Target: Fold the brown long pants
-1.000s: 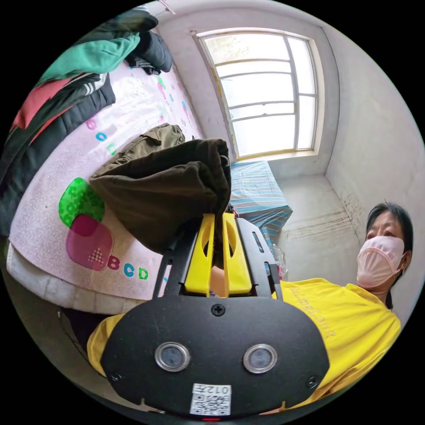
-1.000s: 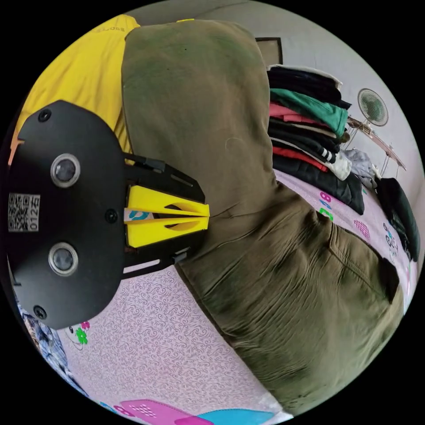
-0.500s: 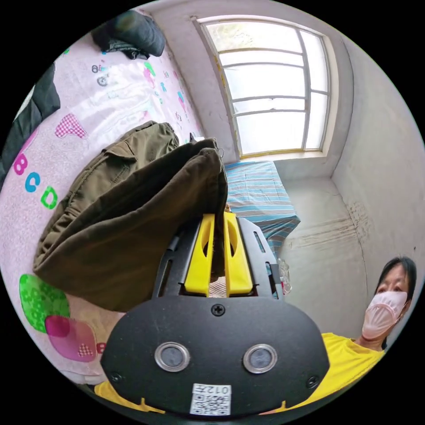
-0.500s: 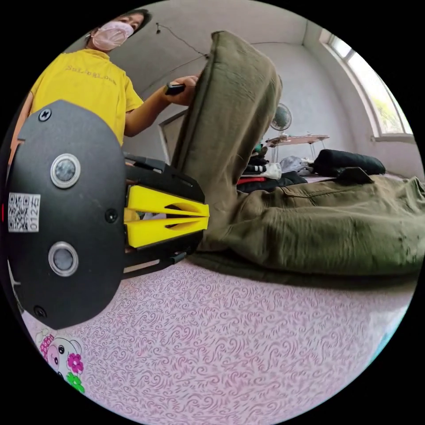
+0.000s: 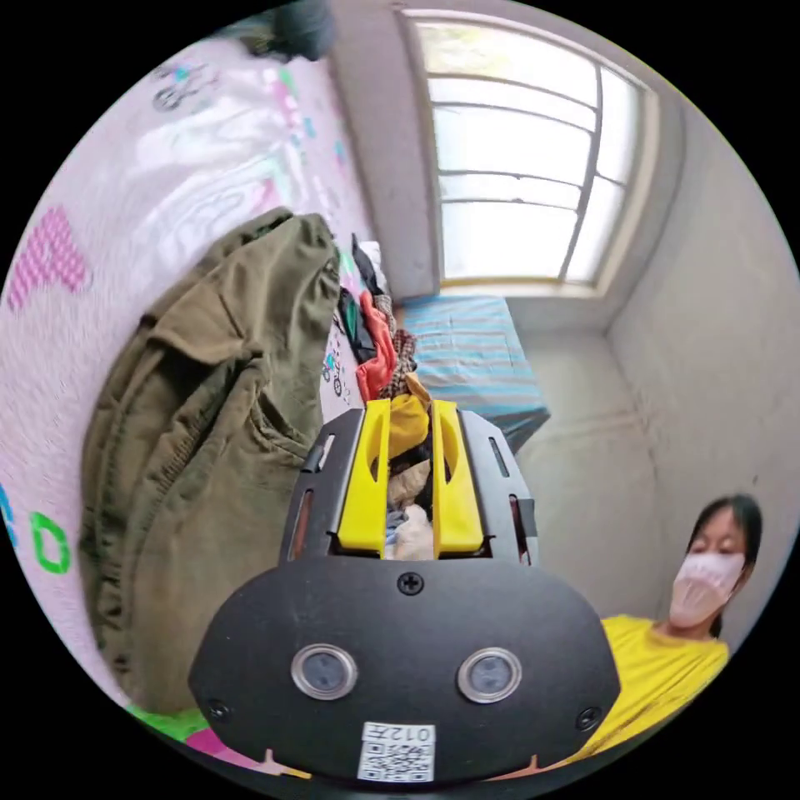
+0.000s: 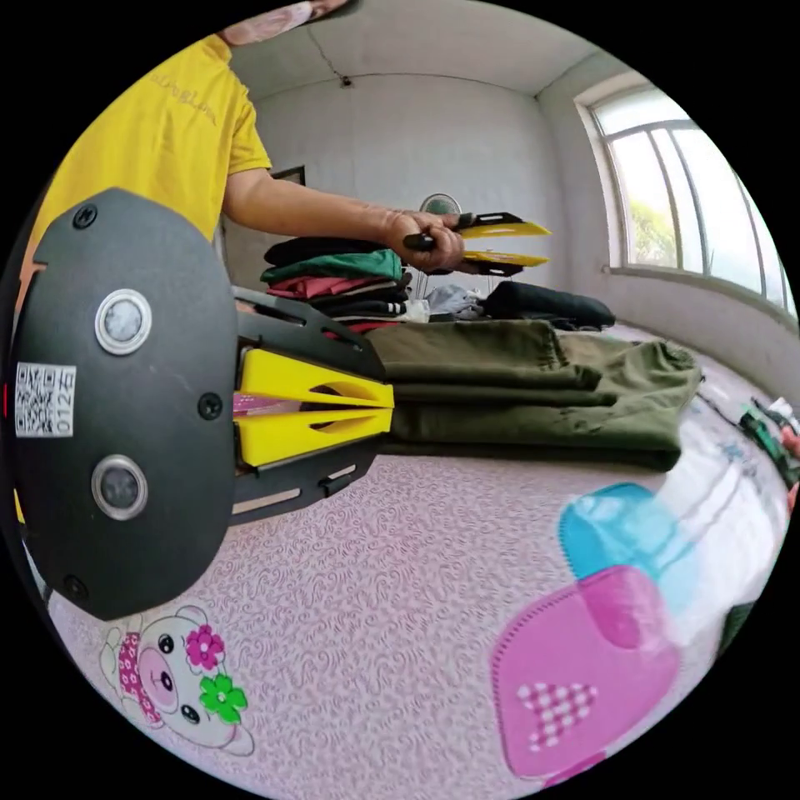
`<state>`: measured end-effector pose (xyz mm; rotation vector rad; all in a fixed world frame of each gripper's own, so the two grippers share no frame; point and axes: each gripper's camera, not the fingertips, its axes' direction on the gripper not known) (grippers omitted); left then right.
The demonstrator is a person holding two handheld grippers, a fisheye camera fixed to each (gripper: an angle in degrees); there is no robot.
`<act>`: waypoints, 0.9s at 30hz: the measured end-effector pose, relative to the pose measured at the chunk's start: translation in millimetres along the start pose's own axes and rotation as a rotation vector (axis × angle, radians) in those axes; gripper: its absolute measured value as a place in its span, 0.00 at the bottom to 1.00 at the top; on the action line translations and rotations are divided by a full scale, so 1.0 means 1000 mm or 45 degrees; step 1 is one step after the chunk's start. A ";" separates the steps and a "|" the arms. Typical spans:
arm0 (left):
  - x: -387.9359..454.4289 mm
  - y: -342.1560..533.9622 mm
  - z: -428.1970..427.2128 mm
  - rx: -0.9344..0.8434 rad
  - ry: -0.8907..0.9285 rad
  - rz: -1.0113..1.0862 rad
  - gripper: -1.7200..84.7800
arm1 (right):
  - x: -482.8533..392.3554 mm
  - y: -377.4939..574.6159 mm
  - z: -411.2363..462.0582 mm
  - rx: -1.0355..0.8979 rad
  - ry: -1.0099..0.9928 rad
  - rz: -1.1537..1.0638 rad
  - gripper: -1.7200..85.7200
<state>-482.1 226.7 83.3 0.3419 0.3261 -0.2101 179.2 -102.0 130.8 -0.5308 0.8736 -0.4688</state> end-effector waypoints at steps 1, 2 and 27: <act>0.014 0.008 -0.017 -0.077 -0.187 0.105 0.12 | -0.006 0.001 -0.003 -0.048 -0.007 -0.074 0.06; 0.018 0.013 -0.025 -0.110 -0.281 0.145 0.13 | -0.008 0.002 -0.002 -0.084 -0.007 -0.103 0.07; -0.063 0.210 0.075 -0.893 -0.336 0.023 0.07 | -0.004 0.017 0.013 -0.882 0.190 -0.182 0.04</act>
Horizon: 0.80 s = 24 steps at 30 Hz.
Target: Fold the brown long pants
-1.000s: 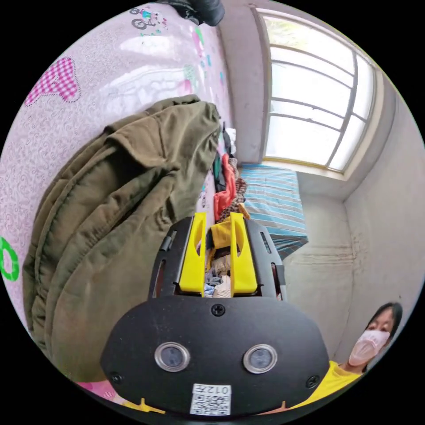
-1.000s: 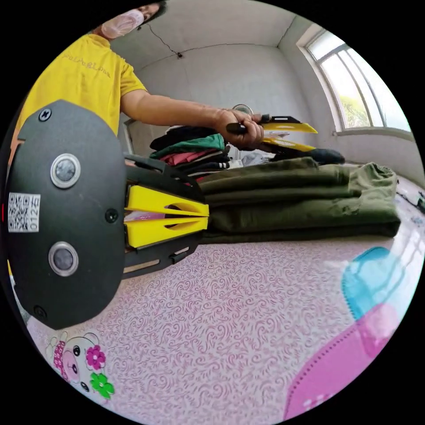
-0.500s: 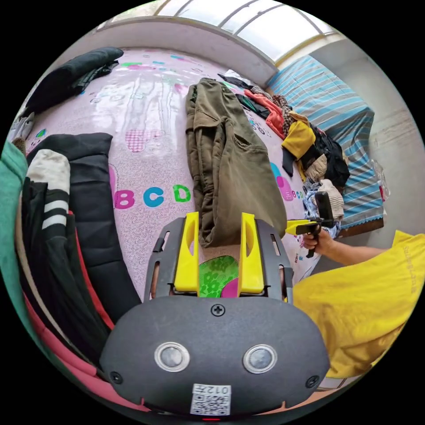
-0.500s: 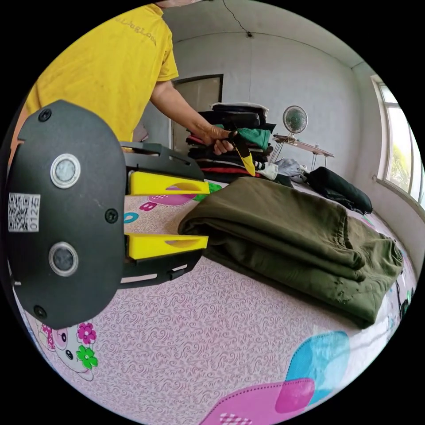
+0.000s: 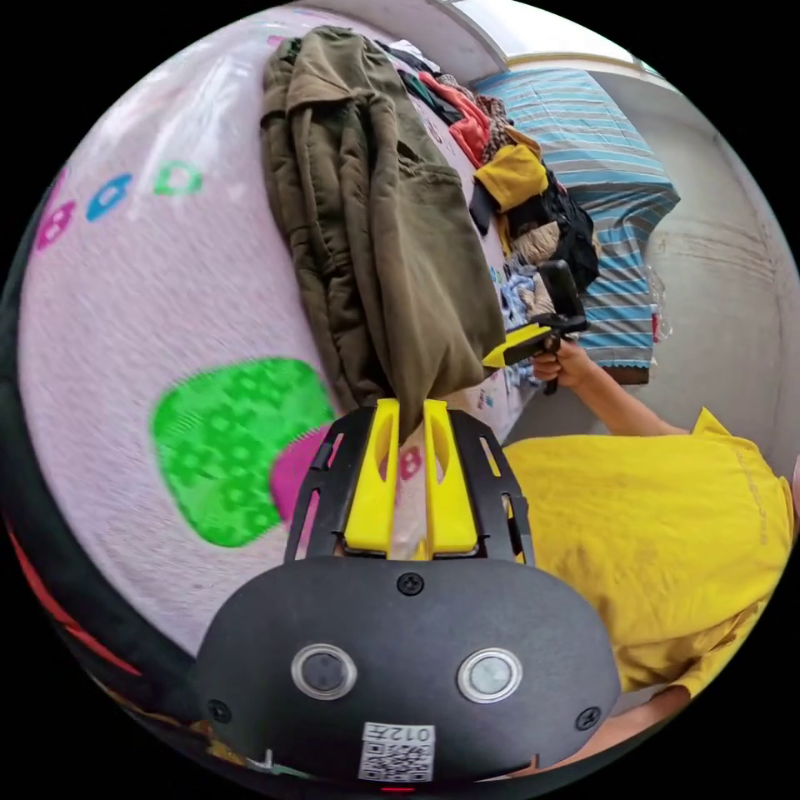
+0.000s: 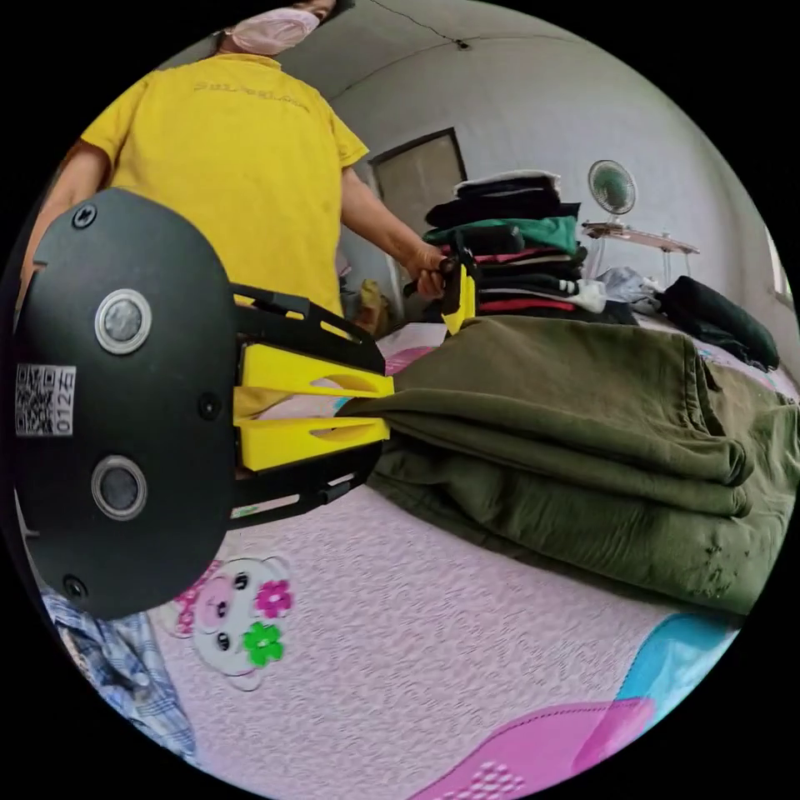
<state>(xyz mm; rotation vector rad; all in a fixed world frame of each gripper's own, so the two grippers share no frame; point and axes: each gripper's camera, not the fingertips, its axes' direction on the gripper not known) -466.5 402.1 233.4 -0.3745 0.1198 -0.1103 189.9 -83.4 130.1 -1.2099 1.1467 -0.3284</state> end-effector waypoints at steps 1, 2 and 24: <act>0.005 0.014 0.026 -0.051 0.075 -0.017 0.07 | 0.004 0.016 0.001 -0.086 0.000 0.004 0.04; 0.007 0.020 0.039 -0.087 0.114 -0.022 0.07 | 0.006 0.025 0.003 -0.129 -0.007 0.006 0.04; 0.035 -0.080 0.005 0.107 -0.286 -0.031 0.14 | -0.021 -0.039 -0.073 0.345 0.334 -0.144 0.18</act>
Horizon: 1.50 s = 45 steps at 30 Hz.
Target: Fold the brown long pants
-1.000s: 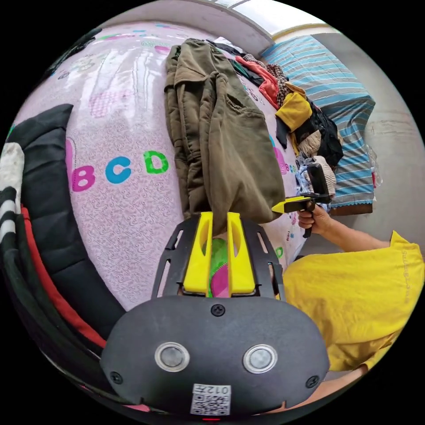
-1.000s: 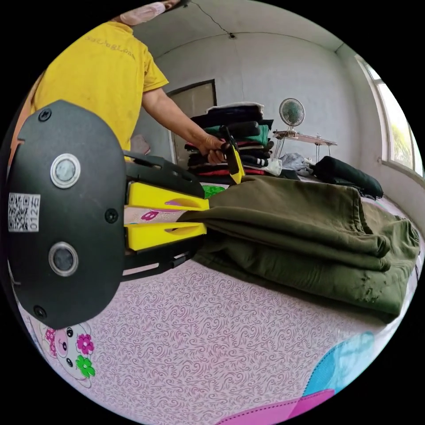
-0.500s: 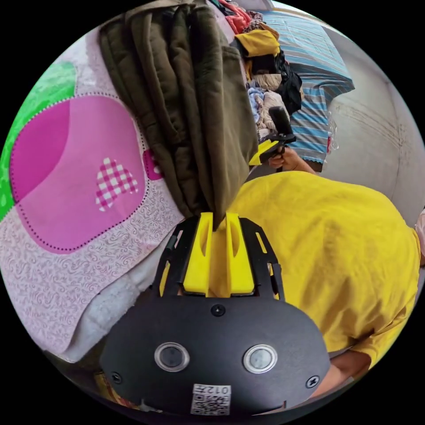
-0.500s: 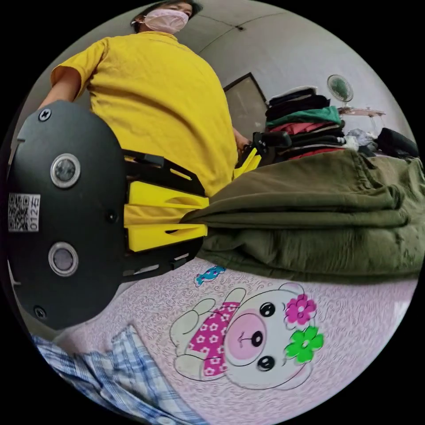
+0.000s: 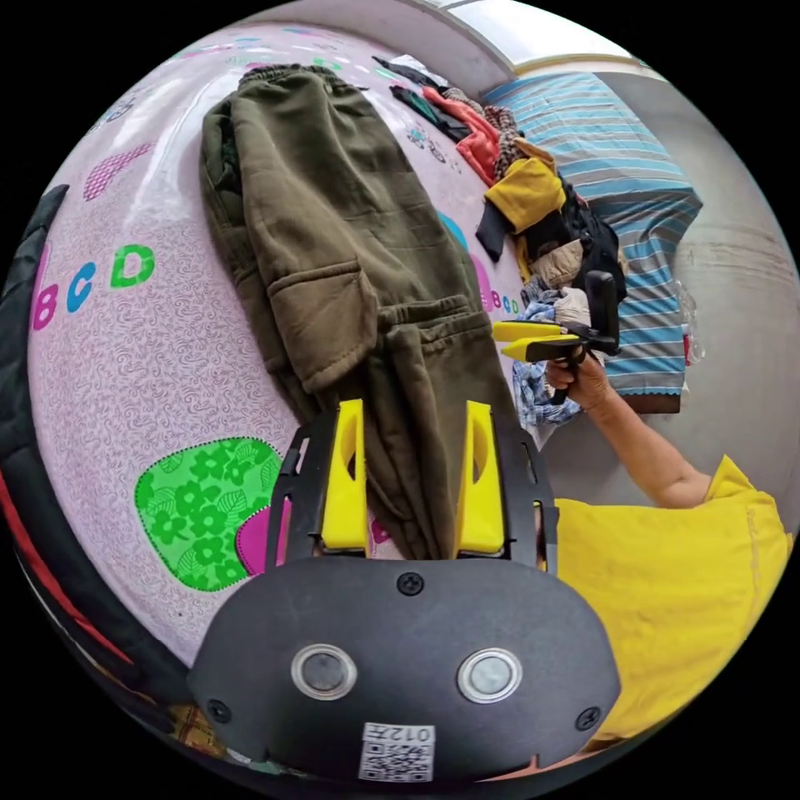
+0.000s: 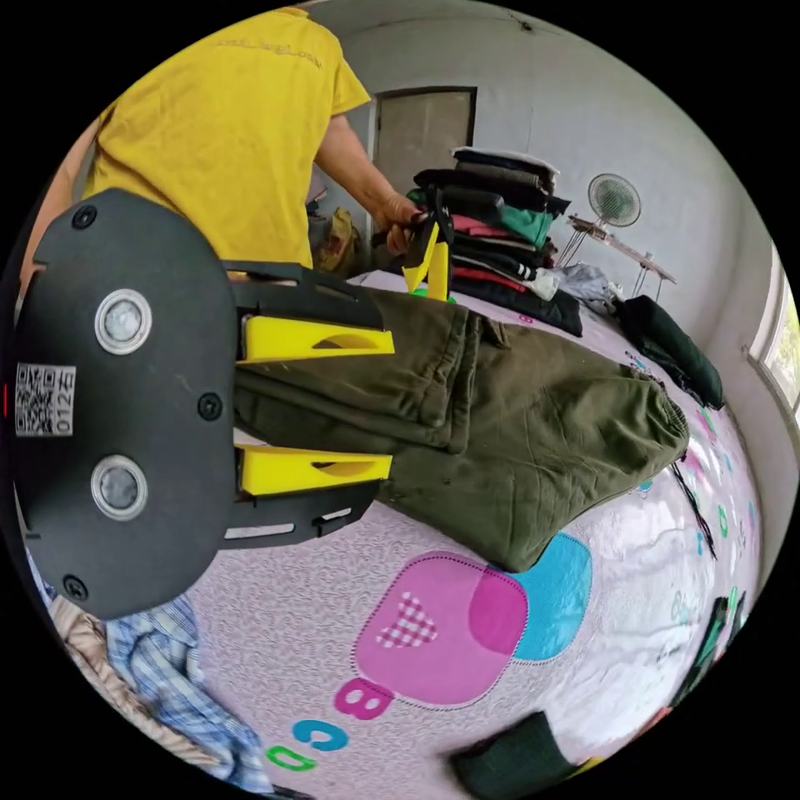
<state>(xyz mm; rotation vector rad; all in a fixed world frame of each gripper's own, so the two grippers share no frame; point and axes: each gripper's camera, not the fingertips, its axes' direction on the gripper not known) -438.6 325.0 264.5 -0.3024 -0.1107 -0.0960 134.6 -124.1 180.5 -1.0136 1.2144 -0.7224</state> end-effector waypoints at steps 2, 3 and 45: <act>0.000 -0.004 0.012 -0.057 -0.063 -0.023 0.11 | 0.003 -0.011 0.012 -0.060 0.056 0.042 0.15; 0.000 -0.003 0.015 -0.056 -0.059 -0.022 0.09 | 0.003 -0.014 0.015 -0.060 0.104 0.062 0.13; -0.086 -0.029 0.012 0.184 0.120 0.088 0.02 | 0.047 -0.111 0.070 0.082 0.105 0.000 0.03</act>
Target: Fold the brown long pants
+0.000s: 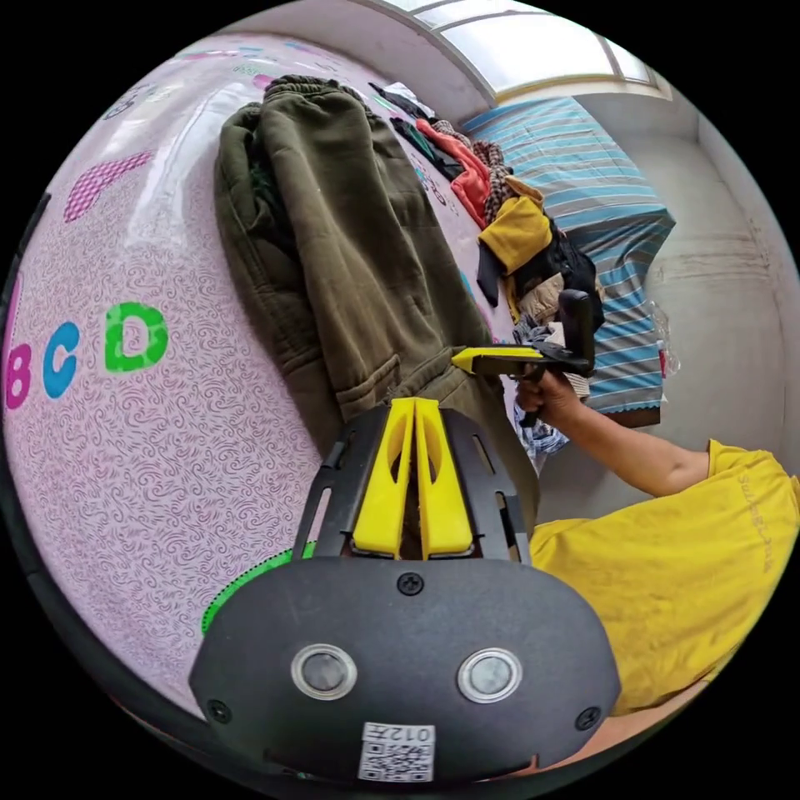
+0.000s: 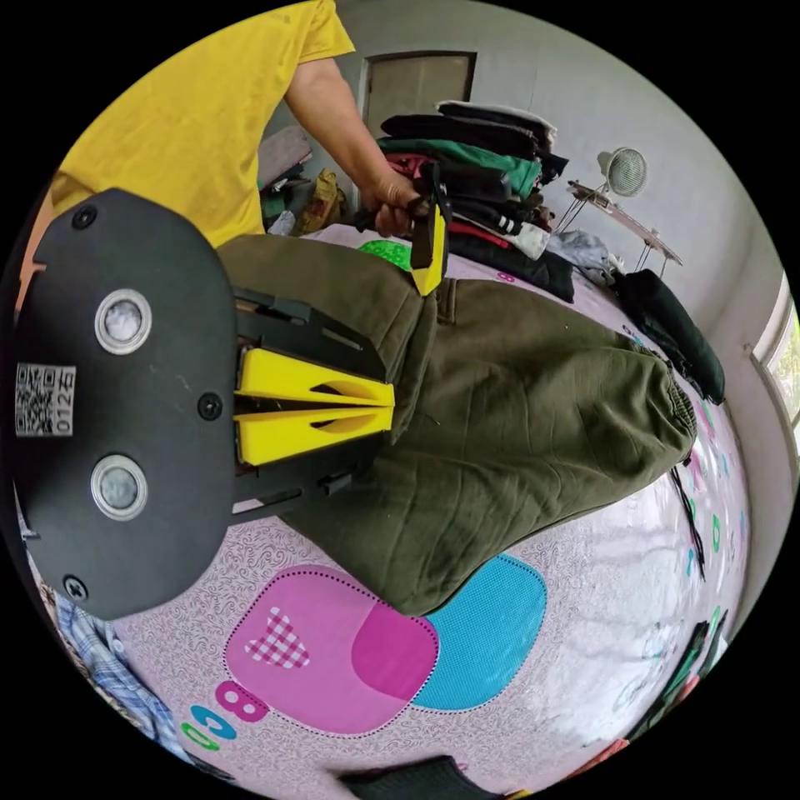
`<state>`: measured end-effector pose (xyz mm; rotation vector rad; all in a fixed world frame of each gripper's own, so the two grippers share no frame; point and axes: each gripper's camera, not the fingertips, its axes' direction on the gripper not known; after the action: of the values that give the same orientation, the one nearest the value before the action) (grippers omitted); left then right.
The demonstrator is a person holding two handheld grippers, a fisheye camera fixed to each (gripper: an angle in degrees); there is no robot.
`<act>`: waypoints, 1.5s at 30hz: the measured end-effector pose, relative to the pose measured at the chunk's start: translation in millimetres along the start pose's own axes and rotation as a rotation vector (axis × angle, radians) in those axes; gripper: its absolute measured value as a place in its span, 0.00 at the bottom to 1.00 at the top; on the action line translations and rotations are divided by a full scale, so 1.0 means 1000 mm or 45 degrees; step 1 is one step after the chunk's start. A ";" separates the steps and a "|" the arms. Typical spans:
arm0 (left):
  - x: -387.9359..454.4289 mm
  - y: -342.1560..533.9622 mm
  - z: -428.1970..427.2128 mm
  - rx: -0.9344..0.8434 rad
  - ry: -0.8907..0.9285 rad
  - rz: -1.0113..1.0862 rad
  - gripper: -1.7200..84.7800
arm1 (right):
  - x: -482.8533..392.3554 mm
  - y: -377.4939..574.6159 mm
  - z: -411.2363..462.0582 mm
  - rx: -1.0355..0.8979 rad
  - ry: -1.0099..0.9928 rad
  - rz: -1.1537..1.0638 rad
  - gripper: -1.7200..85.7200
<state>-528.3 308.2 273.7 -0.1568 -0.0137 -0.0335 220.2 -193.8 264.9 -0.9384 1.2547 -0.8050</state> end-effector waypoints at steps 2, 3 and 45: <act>0.004 -0.005 -0.003 -0.043 -0.037 -0.013 0.02 | 0.007 -0.003 -0.009 0.033 -0.050 0.077 0.03; 0.014 -0.010 -0.009 -0.063 -0.076 0.014 0.02 | 0.006 -0.002 -0.022 0.118 -0.052 0.084 0.03; -0.050 -0.239 -0.063 0.054 -0.806 0.114 0.02 | 0.019 -0.279 0.011 0.221 0.281 -0.296 0.03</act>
<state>-585.9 63.8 248.1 -0.1202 -0.6387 0.1066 235.2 -325.0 511.9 -0.8814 1.2541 -1.2080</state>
